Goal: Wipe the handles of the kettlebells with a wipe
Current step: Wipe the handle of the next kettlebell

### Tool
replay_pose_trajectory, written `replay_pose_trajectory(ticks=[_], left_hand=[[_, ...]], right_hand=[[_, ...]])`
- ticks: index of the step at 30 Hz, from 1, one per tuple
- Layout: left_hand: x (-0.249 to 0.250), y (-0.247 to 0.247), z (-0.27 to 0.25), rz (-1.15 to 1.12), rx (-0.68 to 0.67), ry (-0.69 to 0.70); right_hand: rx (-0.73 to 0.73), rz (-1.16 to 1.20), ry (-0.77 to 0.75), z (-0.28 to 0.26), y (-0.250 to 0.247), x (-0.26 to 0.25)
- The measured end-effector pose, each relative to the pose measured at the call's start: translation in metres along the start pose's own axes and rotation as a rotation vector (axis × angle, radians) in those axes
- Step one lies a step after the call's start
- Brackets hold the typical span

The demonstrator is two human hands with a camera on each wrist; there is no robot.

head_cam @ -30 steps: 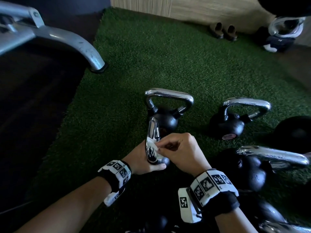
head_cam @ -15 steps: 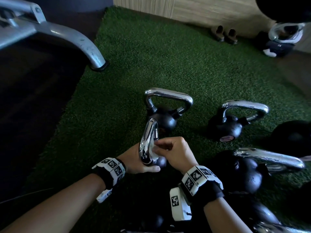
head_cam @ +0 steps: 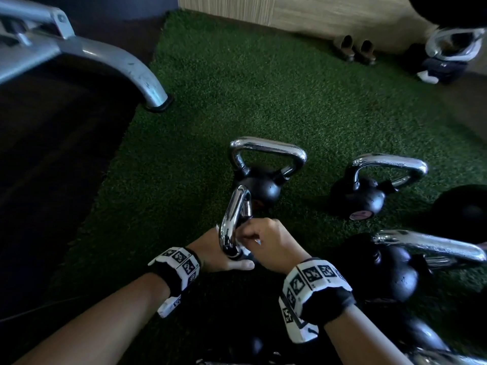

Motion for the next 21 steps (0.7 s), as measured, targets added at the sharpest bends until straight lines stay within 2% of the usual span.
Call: replay_pose_trajectory(ticks=[3, 6, 11, 14, 16, 19, 21], left_hand=[[-0.005, 0.004, -0.001, 0.036, -0.042, -0.017], [-0.001, 0.010, -0.004, 0.171, -0.078, 0.051], [-0.003, 0.006, -0.004, 0.166, 0.015, 0.047], [-0.005, 0.012, -0.006, 0.275, -0.010, 0.049], [-0.007, 0.015, -0.007, 0.299, -0.029, 0.061], [-0.002, 0.008, -0.006, 0.256, 0.049, 0.076], [0.004, 0.010, -0.005, 0.261, 0.052, 0.143]], right_hand=[[-0.083, 0.103, 0.080, 0.000, 0.003, 0.004], [-0.146, 0.271, 0.175, -0.008, 0.005, 0.012], [-0.290, 0.257, 0.085, -0.016, -0.002, 0.010], [-0.254, 0.306, 0.170, -0.019, -0.001, 0.020], [-0.202, 0.520, 0.298, -0.025, 0.003, 0.022], [-0.088, 0.948, 0.559, -0.031, 0.007, 0.025], [-0.041, 1.093, 0.650, -0.030, 0.010, 0.027]])
Point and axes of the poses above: each hand's wrist, its own z-axis towards the middle knuckle, its own y-axis out of the palm, x = y × z, the point moved 7 cm from there along z, towards the middle knuckle, and after that the axes turned 15 degrees about x, right-handed, at the moved point
